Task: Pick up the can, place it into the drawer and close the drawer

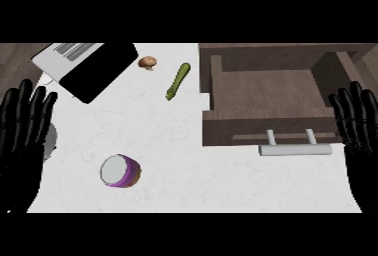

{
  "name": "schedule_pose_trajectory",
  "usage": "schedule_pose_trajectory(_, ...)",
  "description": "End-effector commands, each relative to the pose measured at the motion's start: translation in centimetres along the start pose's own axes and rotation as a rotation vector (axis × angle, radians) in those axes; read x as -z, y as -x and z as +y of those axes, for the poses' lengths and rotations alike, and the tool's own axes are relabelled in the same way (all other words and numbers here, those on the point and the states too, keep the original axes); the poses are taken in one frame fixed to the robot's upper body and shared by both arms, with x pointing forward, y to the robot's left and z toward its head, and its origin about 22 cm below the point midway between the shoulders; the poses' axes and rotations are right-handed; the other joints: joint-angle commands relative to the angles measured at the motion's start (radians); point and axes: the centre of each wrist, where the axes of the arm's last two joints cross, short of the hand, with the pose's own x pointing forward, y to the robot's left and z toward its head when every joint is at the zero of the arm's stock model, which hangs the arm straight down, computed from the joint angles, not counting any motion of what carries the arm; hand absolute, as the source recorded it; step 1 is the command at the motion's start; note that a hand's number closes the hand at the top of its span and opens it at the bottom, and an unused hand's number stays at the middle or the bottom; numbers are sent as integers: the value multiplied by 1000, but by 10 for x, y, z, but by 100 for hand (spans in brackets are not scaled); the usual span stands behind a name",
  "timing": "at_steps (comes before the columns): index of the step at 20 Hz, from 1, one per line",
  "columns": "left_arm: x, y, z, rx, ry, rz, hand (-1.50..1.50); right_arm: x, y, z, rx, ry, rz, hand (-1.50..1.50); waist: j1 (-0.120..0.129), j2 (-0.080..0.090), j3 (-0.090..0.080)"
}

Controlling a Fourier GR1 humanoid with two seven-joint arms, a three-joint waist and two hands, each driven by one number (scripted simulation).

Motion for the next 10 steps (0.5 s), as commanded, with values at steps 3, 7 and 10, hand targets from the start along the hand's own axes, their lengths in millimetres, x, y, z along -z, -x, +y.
schedule_pose_trajectory(3, -6, -17, -23, -27, 5, -4, -150, 16, 9, -5, 17, 72, -17, -150, 21, -27, -23)
schedule_pose_trajectory(7, -33, 18, -46, 12, -76, 333, -150, -8, 18, -7, 20, 122, 235, -150, 16, -21, -22)
schedule_pose_trajectory(10, -42, 10, -65, 23, -88, 385, -150, -14, 17, -7, 22, 128, 301, -150, 16, -28, -22)
